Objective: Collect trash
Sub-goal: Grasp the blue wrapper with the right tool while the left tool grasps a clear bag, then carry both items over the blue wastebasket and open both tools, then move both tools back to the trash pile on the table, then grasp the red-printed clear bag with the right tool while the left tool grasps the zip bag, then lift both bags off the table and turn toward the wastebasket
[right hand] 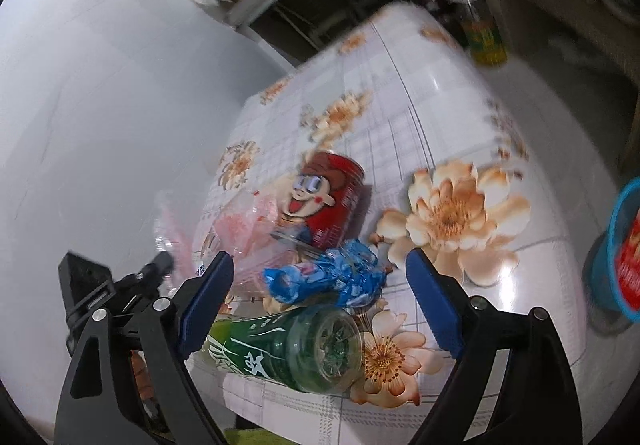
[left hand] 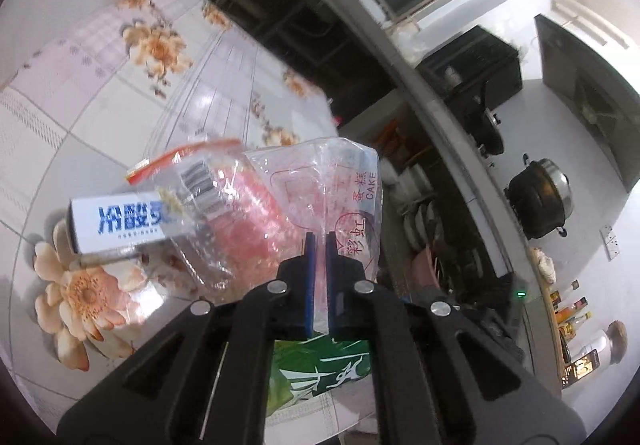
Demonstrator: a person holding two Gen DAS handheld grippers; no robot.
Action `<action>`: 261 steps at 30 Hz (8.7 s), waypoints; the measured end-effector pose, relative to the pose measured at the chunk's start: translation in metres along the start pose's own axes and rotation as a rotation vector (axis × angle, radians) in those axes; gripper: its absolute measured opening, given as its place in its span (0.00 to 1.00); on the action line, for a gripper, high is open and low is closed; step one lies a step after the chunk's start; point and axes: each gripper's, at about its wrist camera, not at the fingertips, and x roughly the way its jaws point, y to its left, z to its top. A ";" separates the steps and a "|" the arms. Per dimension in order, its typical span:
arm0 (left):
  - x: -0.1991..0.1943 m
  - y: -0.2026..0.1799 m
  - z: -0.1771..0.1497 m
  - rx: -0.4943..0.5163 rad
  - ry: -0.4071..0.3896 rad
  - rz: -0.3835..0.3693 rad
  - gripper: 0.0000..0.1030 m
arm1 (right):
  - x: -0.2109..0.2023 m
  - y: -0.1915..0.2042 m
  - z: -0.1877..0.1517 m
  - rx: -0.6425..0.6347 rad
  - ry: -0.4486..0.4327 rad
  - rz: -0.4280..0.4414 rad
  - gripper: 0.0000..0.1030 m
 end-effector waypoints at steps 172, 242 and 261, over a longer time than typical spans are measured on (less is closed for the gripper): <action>0.032 0.069 0.007 -0.149 0.207 0.106 0.64 | 0.088 0.106 0.031 -0.282 0.206 -0.065 0.34; -0.047 0.054 0.028 -0.067 -0.182 0.040 0.02 | 0.149 0.177 0.011 -0.746 0.323 -0.357 0.47; -0.071 0.029 0.018 0.024 -0.241 -0.014 0.02 | 0.054 0.170 0.044 -0.533 0.059 -0.084 0.32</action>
